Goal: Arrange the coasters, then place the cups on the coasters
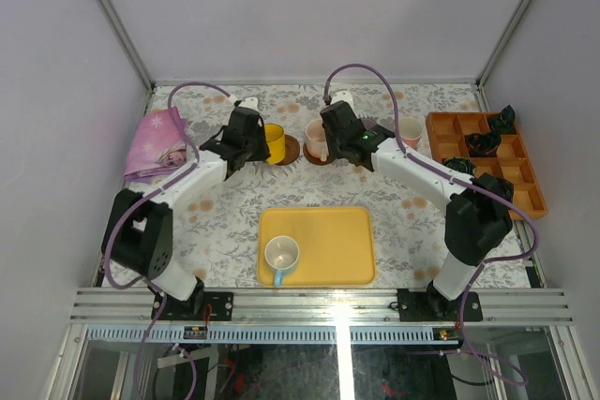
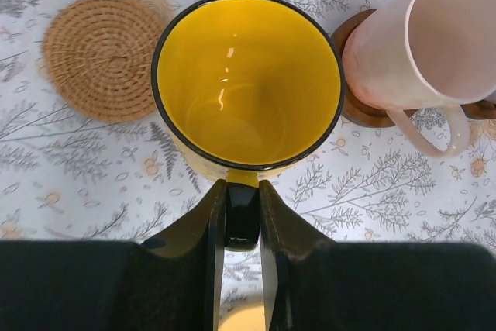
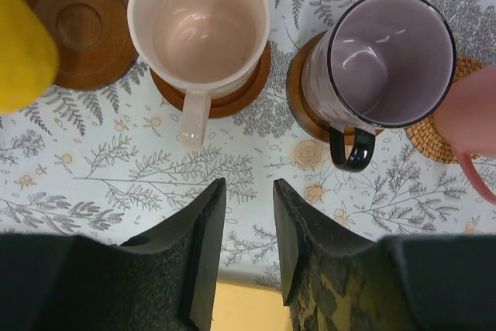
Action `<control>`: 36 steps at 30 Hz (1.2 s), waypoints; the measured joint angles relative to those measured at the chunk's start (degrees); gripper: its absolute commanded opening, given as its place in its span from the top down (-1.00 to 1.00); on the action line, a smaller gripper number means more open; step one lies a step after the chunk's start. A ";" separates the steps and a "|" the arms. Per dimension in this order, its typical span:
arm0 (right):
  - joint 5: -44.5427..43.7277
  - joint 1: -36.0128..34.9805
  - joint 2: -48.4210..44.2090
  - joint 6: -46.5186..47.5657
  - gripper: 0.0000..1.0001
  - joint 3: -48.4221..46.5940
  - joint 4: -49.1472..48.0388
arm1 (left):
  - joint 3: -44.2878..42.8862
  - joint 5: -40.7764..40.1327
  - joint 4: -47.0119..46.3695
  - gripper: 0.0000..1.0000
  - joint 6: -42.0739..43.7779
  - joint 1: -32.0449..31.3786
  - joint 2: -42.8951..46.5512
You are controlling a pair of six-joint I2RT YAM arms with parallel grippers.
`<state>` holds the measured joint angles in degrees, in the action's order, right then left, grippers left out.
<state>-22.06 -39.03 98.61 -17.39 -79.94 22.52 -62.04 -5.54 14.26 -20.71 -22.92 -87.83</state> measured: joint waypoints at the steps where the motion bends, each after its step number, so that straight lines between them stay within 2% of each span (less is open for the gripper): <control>1: -0.04 0.04 0.00 0.13 0.25 0.00 -0.55 | -0.24 0.15 -1.14 1.00 0.15 0.13 -1.44; 9: -0.98 0.57 0.00 1.14 0.27 0.00 -2.54 | -3.78 1.75 -6.84 1.00 2.14 -0.13 -9.62; 20: -0.85 1.57 0.13 1.66 0.27 0.00 -2.73 | -5.73 1.68 -11.72 1.00 3.56 -0.13 -12.07; 36: 0.74 2.34 1.77 1.81 0.28 -0.09 -2.71 | -6.73 0.35 -11.89 1.00 4.17 -0.13 -15.12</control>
<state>-21.32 -36.69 100.38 -15.57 -80.03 19.81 -68.77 -5.19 2.37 -16.53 -23.05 -102.96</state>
